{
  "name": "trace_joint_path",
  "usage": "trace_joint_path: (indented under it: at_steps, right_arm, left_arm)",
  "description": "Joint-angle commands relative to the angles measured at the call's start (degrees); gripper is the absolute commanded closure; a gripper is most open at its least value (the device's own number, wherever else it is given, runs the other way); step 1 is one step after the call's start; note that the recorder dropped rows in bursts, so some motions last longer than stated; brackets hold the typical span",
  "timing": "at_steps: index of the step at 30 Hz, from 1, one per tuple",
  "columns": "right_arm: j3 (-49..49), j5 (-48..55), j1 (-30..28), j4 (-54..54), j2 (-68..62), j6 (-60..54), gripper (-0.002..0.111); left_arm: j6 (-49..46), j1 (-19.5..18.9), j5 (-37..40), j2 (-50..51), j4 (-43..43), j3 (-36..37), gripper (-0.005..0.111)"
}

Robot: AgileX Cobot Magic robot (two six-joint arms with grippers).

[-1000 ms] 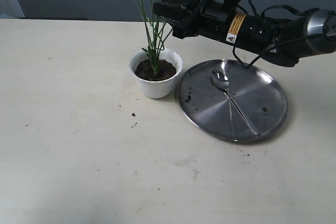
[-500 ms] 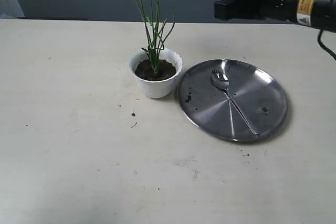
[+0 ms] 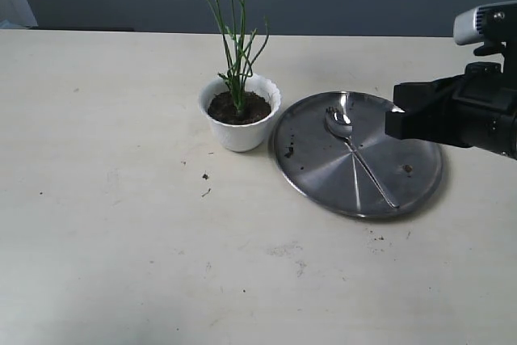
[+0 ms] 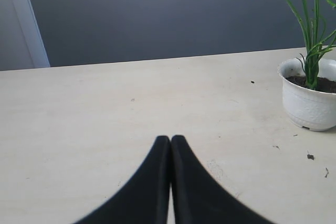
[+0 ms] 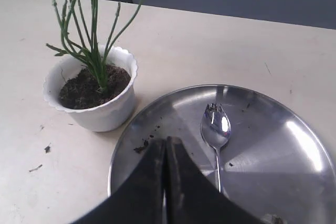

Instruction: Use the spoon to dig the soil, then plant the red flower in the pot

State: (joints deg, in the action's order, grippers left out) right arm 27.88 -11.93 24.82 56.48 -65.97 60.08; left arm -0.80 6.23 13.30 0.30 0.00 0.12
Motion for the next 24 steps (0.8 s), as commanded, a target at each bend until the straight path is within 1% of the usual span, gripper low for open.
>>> trace_joint_path:
  at_steps: [1, 4, 9, 11, 15, 16, 17, 20, 22, 24]
  right_arm:
    - [-0.2, -0.4, -0.1, -0.3, 0.5, -0.1, 0.109]
    - [-0.2, -0.3, -0.1, -0.3, 2.1, -0.1, 0.109]
    - [-0.2, -0.2, -0.2, -0.3, 10.5, -0.1, 0.109]
    - [-0.2, 2.0, -0.2, -0.3, 14.1, -0.1, 0.109]
    - [-0.2, 12.7, -0.3, -0.6, 21.7, -0.1, 0.109]
    - [-0.2, 15.7, -0.6, -2.6, 24.4, 0.0, 0.109]
    - [-0.6, 18.2, -1.4, -5.7, 27.2, 0.0, 0.109]
    - [-2.2, 24.1, -6.3, -14.3, 35.6, -0.1, 0.109]
    - [-3.6, 29.4, -8.4, -14.6, 40.9, -0.3, 0.109]
    - [-5.5, 34.1, -8.8, -14.6, 45.3, -1.7, 0.109]
  left_arm:
    - [0.2, 0.2, 0.0, -0.3, 0.0, -0.1, 0.106]
    - [0.2, 0.2, 0.0, -0.3, 0.0, -0.1, 0.106]
    - [0.2, 0.2, 0.0, -0.3, 0.0, -0.1, 0.106]
    - [0.2, 0.2, 0.0, -0.3, 0.0, -0.1, 0.106]
    - [0.2, 0.2, 0.0, -0.3, 0.0, -0.1, 0.106]
    - [0.2, 0.2, 0.0, -0.3, 0.0, -0.1, 0.106]
    - [0.2, 0.2, 0.0, -0.3, 0.0, -0.1, 0.106]
    - [0.2, 0.2, 0.0, -0.3, 0.0, -0.1, 0.106]
    - [0.2, 0.2, 0.0, -0.3, 0.0, -0.1, 0.106]
    - [0.2, 0.2, 0.0, -0.3, 0.0, -0.1, 0.106]
